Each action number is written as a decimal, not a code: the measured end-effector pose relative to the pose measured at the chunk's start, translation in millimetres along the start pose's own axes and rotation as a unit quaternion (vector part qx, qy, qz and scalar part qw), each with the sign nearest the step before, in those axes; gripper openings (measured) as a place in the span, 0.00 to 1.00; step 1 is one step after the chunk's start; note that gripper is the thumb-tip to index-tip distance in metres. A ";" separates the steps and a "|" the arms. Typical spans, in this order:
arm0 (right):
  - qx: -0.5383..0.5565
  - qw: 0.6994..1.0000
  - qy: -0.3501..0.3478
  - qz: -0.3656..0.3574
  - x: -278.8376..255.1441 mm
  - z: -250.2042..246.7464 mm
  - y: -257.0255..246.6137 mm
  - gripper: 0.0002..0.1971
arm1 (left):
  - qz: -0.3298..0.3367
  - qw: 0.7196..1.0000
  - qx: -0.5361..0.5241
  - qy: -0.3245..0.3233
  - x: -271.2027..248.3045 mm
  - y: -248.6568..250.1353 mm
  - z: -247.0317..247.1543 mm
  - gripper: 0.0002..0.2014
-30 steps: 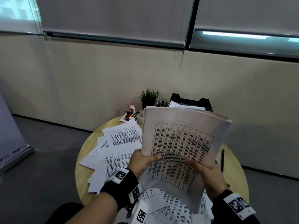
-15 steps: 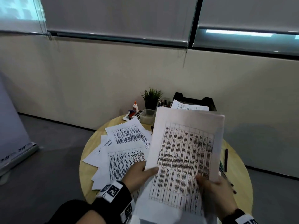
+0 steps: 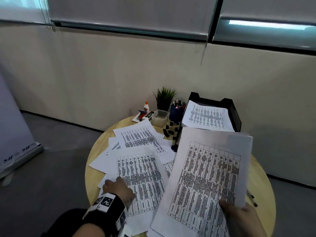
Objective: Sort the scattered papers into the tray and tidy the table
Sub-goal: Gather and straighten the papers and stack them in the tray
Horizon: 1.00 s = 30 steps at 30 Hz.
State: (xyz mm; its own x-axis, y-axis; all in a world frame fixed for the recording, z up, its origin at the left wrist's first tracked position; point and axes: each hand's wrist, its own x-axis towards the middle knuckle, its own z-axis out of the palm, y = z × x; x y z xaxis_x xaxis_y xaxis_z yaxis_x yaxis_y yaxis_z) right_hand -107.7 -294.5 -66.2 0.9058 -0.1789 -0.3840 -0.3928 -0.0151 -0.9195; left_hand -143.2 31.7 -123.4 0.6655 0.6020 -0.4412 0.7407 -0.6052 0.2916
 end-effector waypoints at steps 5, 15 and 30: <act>-0.086 0.996 -0.027 0.006 -5.6 4.1 -1.6 0.24 | -0.002 0.999 0.050 0.006 2.7 1.3 -6.9 0.36; -0.024 0.996 -0.078 0.041 0.9 9.9 1.7 0.09 | 0.134 0.952 -0.273 0.018 1.5 5.4 -0.3 0.40; -0.162 0.984 -0.057 0.037 44.3 5.3 52.7 0.28 | 0.134 0.882 -0.435 -0.118 -30.6 29.4 44.9 0.15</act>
State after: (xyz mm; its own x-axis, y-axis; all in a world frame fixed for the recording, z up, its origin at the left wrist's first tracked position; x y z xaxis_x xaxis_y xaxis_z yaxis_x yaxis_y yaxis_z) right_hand -87.4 -298.0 -132.1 0.8777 -0.0798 -0.4726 -0.4714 -0.3222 -0.8210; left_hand -145.8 -28.0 -139.5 0.8656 0.3102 -0.3930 0.4185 -0.0176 0.9080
